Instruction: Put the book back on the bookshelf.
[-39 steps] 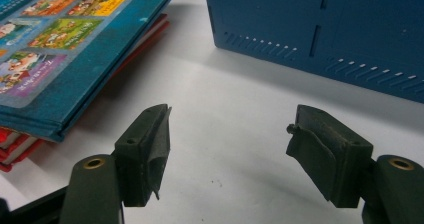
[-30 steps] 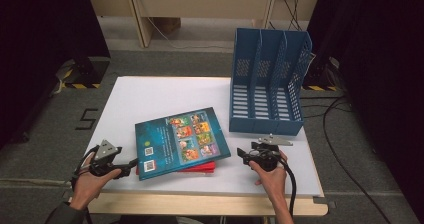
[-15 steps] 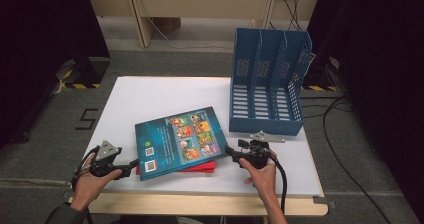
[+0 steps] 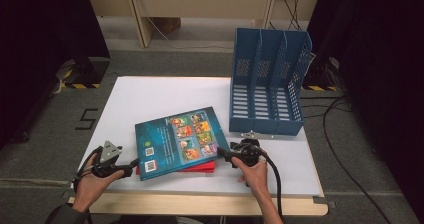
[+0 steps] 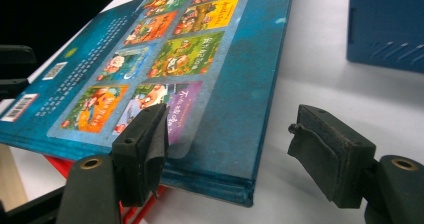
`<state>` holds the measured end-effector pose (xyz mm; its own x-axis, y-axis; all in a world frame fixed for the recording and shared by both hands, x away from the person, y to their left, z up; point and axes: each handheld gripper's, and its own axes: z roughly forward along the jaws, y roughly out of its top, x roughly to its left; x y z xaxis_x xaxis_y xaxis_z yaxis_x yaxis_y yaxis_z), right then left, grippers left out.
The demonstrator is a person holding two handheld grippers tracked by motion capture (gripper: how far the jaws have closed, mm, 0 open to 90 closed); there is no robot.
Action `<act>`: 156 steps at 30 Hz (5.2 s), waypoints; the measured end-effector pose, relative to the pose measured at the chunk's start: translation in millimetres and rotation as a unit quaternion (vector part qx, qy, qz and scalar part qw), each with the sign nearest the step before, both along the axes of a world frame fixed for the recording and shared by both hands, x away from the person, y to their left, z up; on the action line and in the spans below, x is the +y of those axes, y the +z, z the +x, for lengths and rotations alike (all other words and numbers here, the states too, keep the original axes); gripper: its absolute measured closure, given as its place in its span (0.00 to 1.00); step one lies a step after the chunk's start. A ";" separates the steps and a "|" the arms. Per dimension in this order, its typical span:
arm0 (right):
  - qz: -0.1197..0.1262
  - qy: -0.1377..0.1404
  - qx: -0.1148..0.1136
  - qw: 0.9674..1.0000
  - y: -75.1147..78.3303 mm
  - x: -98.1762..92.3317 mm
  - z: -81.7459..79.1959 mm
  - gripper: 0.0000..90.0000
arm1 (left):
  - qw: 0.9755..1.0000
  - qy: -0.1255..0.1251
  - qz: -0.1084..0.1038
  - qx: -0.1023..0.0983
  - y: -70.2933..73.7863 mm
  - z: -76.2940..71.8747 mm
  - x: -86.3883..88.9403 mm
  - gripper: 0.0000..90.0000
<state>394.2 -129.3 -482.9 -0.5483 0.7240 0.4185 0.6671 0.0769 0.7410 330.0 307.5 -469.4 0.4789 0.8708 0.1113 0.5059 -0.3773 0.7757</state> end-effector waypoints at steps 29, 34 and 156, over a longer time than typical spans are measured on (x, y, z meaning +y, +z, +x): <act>0.134 -0.020 -0.023 0.991 20.7 5.4 -0.8 0.60 | 1.000 0.000 -0.007 0.003 -3.8 -0.2 -12.3 0.38; 0.154 -0.024 -0.036 0.987 25.5 14.0 2.1 0.68 | 1.000 -0.026 -0.005 -0.013 -3.0 -0.3 -30.4 0.37; 0.066 0.092 -0.266 0.957 109.7 109.5 -21.1 0.85 | 0.995 0.035 -0.043 0.083 -27.0 31.0 38.1 0.21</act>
<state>373.1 -19.8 -373.2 -0.8228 0.5541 0.1266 0.1774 0.0388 0.9834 361.0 345.6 -496.4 0.4217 0.9058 -0.0417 0.6531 -0.2715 0.7070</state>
